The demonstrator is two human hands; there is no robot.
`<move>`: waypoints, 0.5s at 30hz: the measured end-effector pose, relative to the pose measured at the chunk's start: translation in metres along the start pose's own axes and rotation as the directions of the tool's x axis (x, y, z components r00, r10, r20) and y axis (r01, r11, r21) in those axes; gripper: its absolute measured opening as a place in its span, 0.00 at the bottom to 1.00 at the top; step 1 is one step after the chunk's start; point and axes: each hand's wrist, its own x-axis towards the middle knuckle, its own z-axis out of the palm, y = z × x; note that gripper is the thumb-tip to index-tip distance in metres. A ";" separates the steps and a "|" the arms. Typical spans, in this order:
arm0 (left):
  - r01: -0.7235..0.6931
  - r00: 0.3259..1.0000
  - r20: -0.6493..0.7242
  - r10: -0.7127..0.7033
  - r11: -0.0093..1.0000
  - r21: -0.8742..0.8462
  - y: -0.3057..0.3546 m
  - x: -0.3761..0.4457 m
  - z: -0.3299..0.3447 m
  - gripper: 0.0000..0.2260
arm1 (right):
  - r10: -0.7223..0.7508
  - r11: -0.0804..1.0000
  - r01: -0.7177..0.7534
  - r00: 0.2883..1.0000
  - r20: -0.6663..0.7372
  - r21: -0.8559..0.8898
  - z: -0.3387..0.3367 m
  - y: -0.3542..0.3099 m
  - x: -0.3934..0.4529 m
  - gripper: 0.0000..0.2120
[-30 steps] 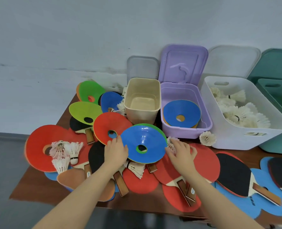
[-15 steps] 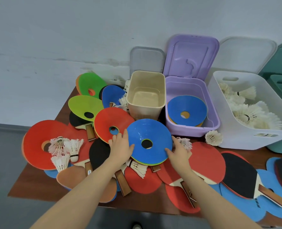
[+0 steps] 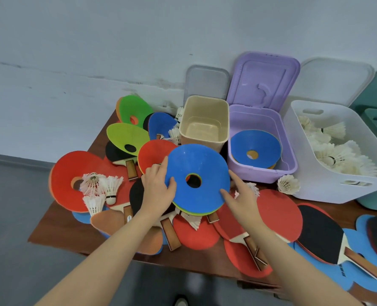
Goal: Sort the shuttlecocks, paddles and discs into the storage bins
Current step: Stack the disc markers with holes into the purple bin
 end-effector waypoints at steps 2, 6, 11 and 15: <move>-0.010 0.999 -0.038 0.009 1.000 -0.026 0.007 0.007 -0.006 0.27 | -0.031 0.999 0.031 0.999 -0.041 0.006 -0.007 -0.010 0.006 0.28; -0.036 0.999 -0.033 0.035 0.999 -0.030 0.032 0.032 -0.005 0.26 | -0.019 1.000 0.019 0.993 -0.116 -0.005 -0.030 -0.020 0.025 0.27; -0.060 0.993 0.093 0.069 0.994 -0.096 0.069 0.070 0.021 0.26 | -0.065 0.988 0.037 0.980 -0.190 -0.149 -0.079 -0.014 0.049 0.24; -0.138 0.955 0.243 0.170 0.980 -0.142 0.103 0.102 0.052 0.28 | -0.102 0.953 0.055 0.984 -0.146 -0.297 -0.116 0.010 0.070 0.23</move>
